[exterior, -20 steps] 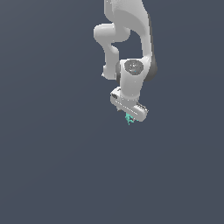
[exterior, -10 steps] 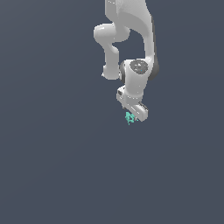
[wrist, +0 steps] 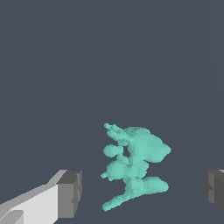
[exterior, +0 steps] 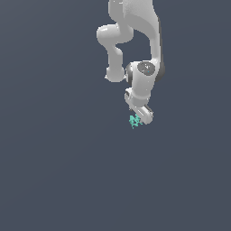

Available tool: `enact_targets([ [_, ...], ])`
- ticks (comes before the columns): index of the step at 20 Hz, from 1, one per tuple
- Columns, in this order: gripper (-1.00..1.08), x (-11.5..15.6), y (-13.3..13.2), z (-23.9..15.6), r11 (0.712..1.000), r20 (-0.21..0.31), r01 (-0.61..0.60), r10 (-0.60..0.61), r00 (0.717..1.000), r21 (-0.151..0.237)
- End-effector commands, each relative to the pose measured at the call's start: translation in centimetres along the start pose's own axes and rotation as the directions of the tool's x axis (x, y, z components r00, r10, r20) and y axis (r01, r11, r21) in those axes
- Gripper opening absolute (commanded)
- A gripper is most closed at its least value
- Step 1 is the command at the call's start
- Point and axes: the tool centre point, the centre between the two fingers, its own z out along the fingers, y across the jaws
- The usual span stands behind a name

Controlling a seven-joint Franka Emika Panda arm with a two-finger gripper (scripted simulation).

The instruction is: Pick up the object and move it to a goal position.

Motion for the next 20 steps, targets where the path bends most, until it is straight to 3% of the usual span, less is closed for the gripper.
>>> enact_targets([
  [1,1.0,-0.3,0.1,0.1,1.0,-0.001,-0.025,0.025,1.0,0.001],
  [12,1.0,-0.6,0.3,0.5,0.999,-0.002,-0.048,0.048,0.999,0.002],
  [20,1.0,-0.7,0.4,3.6,0.999,-0.002,-0.05,0.05,0.999,0.002],
])
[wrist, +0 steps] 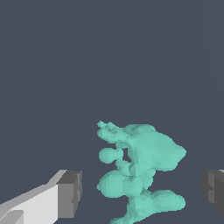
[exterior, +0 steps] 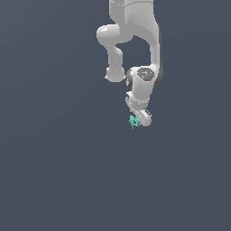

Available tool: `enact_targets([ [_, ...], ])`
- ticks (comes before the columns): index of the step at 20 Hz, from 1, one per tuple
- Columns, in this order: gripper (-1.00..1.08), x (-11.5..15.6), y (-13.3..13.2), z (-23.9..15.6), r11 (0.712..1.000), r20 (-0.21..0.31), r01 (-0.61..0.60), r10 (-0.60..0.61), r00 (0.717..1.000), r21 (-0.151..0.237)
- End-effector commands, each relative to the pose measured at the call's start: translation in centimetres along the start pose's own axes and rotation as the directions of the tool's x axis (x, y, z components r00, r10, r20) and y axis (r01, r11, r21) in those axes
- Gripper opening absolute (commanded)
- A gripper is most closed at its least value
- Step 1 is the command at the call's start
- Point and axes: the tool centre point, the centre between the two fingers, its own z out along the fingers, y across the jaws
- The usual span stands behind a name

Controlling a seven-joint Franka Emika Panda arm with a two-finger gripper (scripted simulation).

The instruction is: Pick up the object and move it to a goal position.

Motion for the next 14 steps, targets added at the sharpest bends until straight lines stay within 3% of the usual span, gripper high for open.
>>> enact_targets([
  [1,1.0,0.0,0.0,1.1,1.0,0.0,-0.001,0.001,1.0,0.0],
  [8,1.0,0.0,0.0,2.4,1.0,0.0,-0.002,0.002,1.0,0.0],
  [9,-1.0,0.0,0.0,2.4,1.0,0.0,-0.002,0.002,1.0,0.0],
  [14,-1.0,0.0,0.0,2.4,1.0,0.0,-0.002,0.002,1.0,0.0],
])
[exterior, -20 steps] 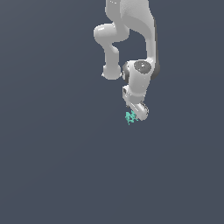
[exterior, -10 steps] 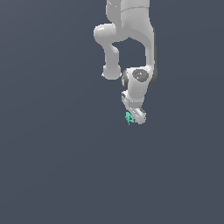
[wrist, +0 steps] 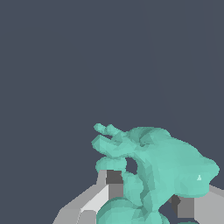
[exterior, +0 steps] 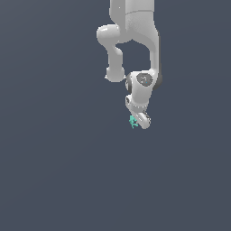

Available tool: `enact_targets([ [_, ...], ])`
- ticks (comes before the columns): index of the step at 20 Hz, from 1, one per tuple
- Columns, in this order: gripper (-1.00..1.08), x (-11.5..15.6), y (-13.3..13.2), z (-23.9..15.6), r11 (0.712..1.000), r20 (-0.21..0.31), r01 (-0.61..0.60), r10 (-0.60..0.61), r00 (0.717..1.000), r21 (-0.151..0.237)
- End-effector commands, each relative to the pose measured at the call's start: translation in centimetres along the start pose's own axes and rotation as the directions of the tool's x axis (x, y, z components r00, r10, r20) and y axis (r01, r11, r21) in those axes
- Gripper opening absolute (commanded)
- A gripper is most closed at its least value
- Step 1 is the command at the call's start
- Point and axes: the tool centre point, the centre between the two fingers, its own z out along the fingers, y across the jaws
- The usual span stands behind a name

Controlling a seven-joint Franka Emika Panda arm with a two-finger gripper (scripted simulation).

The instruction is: Pick up the object and move it to a goal position.

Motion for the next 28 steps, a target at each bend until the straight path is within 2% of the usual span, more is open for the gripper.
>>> enact_targets([
  [1,-1.0,0.0,0.0,0.0,1.0,0.0,0.0,0.0,1.0,-0.001],
  [9,-1.0,0.2,0.1,-0.3,1.0,0.0,0.0,0.0,1.0,0.0],
  [15,-1.0,1.0,0.7,-2.1,1.0,0.001,0.0,0.0,1.0,0.0],
  [21,-1.0,2.6,1.9,-5.4,1.0,0.002,0.0,0.0,1.0,0.0],
  [28,-1.0,5.4,3.8,-11.2,1.0,0.003,-0.001,0.001,1.0,0.0],
])
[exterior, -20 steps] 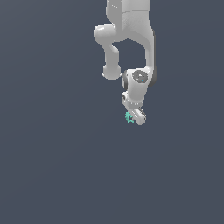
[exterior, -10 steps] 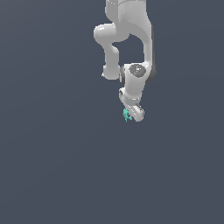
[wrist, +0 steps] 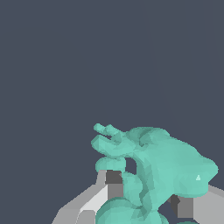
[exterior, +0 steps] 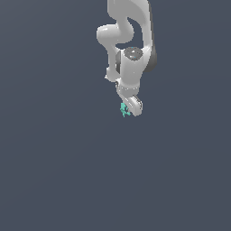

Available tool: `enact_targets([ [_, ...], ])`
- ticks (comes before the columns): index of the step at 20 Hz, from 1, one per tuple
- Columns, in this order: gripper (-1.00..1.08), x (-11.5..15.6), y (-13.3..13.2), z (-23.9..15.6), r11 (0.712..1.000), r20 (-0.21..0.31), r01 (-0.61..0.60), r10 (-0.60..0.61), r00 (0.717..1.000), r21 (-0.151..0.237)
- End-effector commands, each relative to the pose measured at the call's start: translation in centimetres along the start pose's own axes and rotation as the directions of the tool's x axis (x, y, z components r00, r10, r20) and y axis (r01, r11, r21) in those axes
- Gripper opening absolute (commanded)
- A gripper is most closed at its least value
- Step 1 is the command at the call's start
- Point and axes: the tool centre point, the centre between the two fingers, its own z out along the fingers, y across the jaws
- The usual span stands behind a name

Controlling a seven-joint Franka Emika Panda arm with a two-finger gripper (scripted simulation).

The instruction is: Pick up the object and move it to a goal position.

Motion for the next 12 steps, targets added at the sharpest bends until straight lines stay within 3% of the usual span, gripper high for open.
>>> enact_targets([
  [1,-1.0,1.1,0.8,-2.3,1.0,0.0,-0.001,0.001,1.0,0.0],
  [12,-1.0,6.3,4.3,-13.0,1.0,0.0,-0.001,0.001,1.0,0.0],
])
